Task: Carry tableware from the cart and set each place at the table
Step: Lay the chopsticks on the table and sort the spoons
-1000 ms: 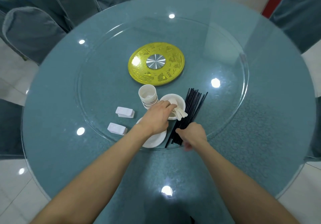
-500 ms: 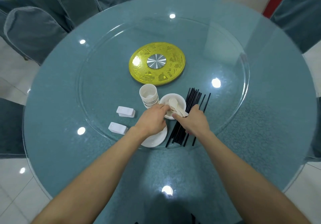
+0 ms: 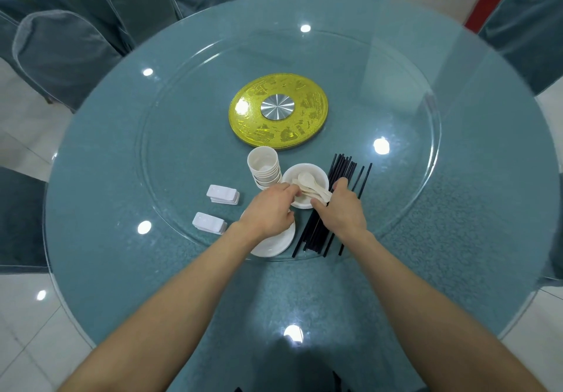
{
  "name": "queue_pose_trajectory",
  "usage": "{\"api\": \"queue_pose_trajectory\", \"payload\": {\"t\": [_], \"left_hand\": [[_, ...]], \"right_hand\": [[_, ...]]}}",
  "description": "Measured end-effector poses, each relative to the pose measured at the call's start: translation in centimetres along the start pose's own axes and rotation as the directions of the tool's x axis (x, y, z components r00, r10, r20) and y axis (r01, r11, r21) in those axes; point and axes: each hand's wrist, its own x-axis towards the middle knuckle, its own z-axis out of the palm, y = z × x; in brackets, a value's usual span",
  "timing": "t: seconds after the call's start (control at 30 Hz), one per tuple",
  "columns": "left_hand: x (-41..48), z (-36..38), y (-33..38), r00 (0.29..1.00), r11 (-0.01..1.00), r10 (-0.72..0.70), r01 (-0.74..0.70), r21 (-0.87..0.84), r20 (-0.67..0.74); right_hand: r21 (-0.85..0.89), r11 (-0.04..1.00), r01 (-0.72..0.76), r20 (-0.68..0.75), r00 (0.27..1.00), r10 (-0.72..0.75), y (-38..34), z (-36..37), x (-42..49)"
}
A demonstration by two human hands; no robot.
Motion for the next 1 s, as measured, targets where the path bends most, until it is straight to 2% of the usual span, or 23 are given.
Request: {"api": "queue_pose_trajectory", "payload": {"t": [0.3, 0.53, 0.73, 1.0], "left_hand": [[-0.4, 0.1, -0.4, 1.000, 1.000, -0.004, 0.004, -0.013, -0.003], [-0.5, 0.2, -0.5, 1.000, 1.000, -0.002, 0.002, -0.025, -0.006], [-0.6, 0.1, -0.6, 1.000, 1.000, -0.005, 0.005, -0.024, -0.012], [-0.6, -0.2, -1.1, 1.000, 1.000, -0.014, 0.014, 0.002, -0.010]], "right_hand": [[0.135, 0.990, 0.032, -0.007, 0.999, -0.031, 0.1, 0.2, 0.0], [0.331, 0.937, -0.114, 0.040, 0.994, 0.106, 0.4, 0.9, 0.4], [0.486, 0.808, -0.332, 0.208, 0.942, 0.262, -0.6, -0.3, 0.4], [0.612, 0.614, -0.499, 0.385, 0.866, 0.319, -0.6, -0.1, 0.4]]}}
